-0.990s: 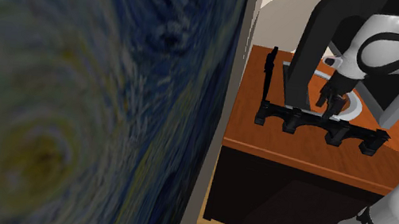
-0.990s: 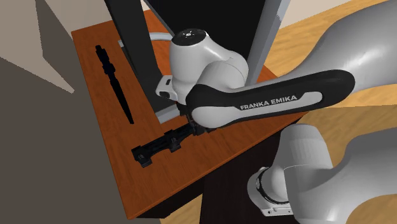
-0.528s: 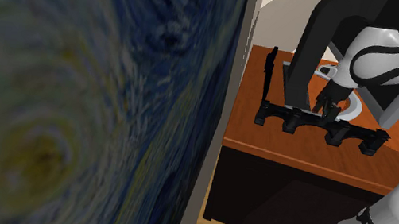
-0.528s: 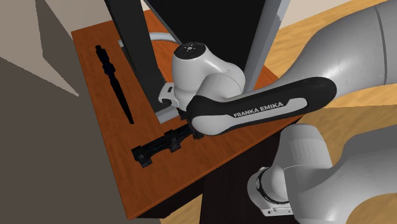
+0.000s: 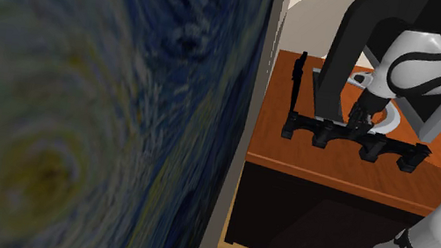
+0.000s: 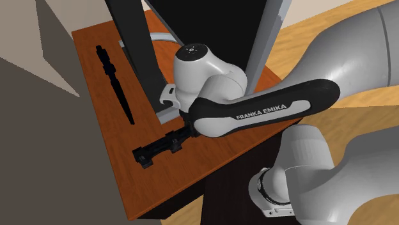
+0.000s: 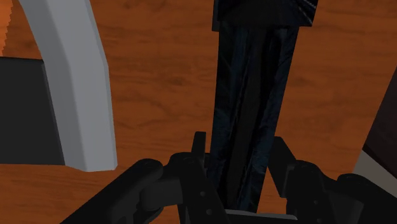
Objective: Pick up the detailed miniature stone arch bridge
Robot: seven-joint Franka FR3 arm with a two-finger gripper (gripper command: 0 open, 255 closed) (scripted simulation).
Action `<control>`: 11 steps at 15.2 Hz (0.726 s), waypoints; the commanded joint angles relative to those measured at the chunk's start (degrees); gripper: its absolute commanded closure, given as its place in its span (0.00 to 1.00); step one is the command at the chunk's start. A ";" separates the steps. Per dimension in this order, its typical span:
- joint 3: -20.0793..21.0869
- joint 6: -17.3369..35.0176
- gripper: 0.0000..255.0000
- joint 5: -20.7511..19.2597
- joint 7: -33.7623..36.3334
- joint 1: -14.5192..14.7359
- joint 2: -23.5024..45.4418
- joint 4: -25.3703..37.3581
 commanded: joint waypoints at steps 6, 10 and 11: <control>0.05 -3.63 1.00 0.75 -0.38 -0.68 -1.28 1.67; 1.16 -7.49 1.00 1.10 -0.08 -0.91 -3.26 3.56; 1.43 -8.43 1.00 1.20 -0.01 -0.94 -3.70 4.06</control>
